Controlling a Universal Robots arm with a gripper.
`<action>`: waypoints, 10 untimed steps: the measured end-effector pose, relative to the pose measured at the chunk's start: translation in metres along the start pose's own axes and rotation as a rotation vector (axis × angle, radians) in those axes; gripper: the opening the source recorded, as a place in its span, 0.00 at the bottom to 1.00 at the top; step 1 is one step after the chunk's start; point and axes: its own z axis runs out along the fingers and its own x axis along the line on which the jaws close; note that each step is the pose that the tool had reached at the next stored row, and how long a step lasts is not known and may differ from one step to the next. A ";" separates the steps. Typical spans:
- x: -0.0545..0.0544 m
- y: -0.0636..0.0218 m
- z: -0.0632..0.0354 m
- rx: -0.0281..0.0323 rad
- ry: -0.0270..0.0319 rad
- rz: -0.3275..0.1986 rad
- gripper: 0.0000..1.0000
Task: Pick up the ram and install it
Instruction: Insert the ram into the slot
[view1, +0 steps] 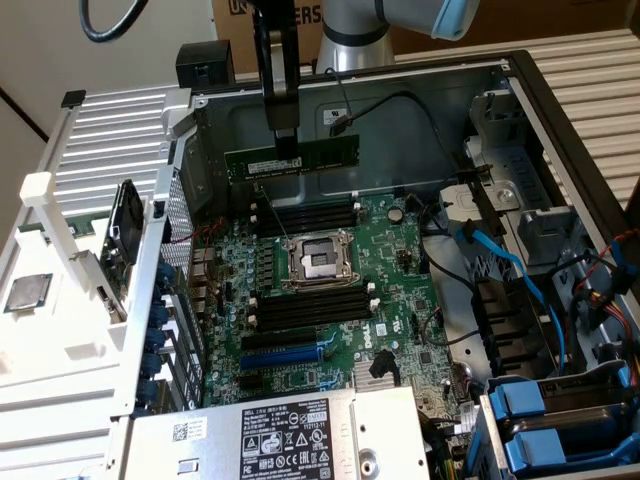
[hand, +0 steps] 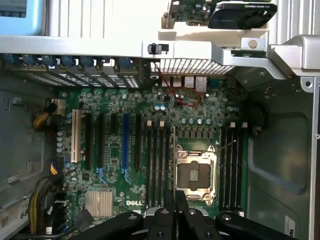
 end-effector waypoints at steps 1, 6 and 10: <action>0.000 0.0000 0.0000 0.0000 0.0000 0.000 0.12; 0.000 -0.0001 0.0000 0.0000 0.0000 0.000 0.12; -0.003 -0.0003 0.0005 -0.0001 0.0116 0.000 0.12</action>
